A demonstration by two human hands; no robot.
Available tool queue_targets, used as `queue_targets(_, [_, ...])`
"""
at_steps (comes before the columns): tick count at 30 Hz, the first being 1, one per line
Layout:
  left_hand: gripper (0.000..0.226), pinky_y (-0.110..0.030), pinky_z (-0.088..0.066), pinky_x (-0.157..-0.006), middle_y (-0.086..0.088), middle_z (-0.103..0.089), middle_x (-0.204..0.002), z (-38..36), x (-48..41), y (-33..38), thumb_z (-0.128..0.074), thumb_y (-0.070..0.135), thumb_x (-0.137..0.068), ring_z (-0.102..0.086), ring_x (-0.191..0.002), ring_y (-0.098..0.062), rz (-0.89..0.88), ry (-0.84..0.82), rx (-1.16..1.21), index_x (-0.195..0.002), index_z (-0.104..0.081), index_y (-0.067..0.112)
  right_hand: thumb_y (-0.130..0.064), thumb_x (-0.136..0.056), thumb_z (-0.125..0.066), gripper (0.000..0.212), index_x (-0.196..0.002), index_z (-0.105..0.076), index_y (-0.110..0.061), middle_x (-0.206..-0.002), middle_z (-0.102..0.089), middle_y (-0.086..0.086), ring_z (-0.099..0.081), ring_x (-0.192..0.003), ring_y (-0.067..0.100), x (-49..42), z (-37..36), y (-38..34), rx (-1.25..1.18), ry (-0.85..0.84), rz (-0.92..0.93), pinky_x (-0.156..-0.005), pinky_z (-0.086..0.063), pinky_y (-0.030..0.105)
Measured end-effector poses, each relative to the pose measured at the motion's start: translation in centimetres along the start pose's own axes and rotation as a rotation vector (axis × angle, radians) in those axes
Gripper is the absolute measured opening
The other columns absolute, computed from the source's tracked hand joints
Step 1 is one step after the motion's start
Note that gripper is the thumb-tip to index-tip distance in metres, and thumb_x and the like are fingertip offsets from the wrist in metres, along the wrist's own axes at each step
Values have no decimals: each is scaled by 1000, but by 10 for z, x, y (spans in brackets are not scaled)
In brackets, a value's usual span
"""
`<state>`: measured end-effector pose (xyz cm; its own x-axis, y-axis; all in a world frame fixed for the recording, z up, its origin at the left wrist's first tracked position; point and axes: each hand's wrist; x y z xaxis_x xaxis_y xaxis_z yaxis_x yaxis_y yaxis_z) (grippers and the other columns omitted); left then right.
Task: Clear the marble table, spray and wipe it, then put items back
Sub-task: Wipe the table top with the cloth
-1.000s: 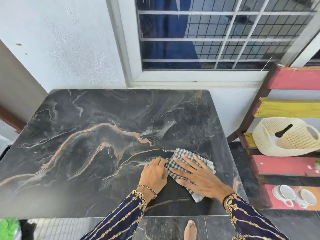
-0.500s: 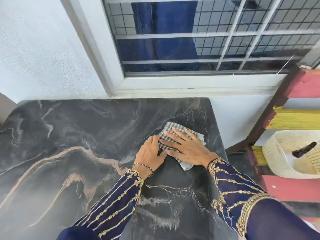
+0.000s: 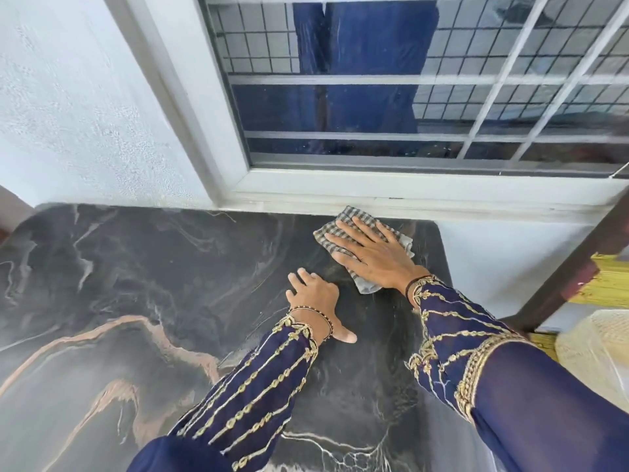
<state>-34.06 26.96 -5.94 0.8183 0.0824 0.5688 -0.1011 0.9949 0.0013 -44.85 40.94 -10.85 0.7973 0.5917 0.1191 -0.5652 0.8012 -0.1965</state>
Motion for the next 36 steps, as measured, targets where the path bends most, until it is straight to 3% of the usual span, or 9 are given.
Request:
queue_targets(9, [117, -57, -35, -109, -29, -25, -147, 5, 2, 4, -82, 64, -54, -17, -139, -50, 37, -30, -21, -139, -36, -2, -66, -101, -8, 56, -155, -2, -55, -168, 7, -19, 11, -156, 9, -7, -2, -9, -62, 32, -168, -125, 10, 48])
queue_targets(20, [112, -57, -32, -111, -25, -26, -151, 7, 5, 10, -77, 66, -59, -14, -142, -49, 55, -42, -65, -141, -36, 2, -68, -100, -3, 58, -155, 6, -54, -167, 12, -18, 15, -155, 12, 47, 0, 51, -58, 67, -424, -125, 12, 47])
queue_targets(27, [111, -60, -28, -113, -26, -17, -155, 9, 7, 11, -80, 61, -61, -5, -144, -51, 66, -50, -37, -142, -33, 2, -68, -100, -4, 60, -156, 9, -51, -167, 18, -14, 21, -154, 17, 68, -8, 27, -127, 66, -572, -123, 14, 50])
queue_targets(33, [118, -59, -23, -115, -26, -14, -156, 1, 24, 7, -77, 64, -63, -10, -146, -43, 93, 36, 8, -147, -22, 3, -68, -99, -1, 60, -155, 11, -51, -167, 18, -13, 24, -153, 17, 125, -29, -11, -123, 79, -597, -122, 16, 50])
queue_targets(36, [92, -56, -20, -116, -23, -21, -155, -20, 46, 12, -64, 57, -82, -15, -146, -36, -2, 240, -108, -146, -24, 6, -68, -99, -2, 60, -155, 11, -50, -168, 16, -12, 22, -154, 17, 162, -39, -35, -106, 94, -606, -122, 16, 51])
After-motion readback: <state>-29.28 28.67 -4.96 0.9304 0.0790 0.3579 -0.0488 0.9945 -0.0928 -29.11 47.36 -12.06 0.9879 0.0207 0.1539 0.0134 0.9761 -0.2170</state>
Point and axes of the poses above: each hand's wrist, its own x-axis away from the middle knuckle, its own z-axis out of the back of the hand, y = z × x
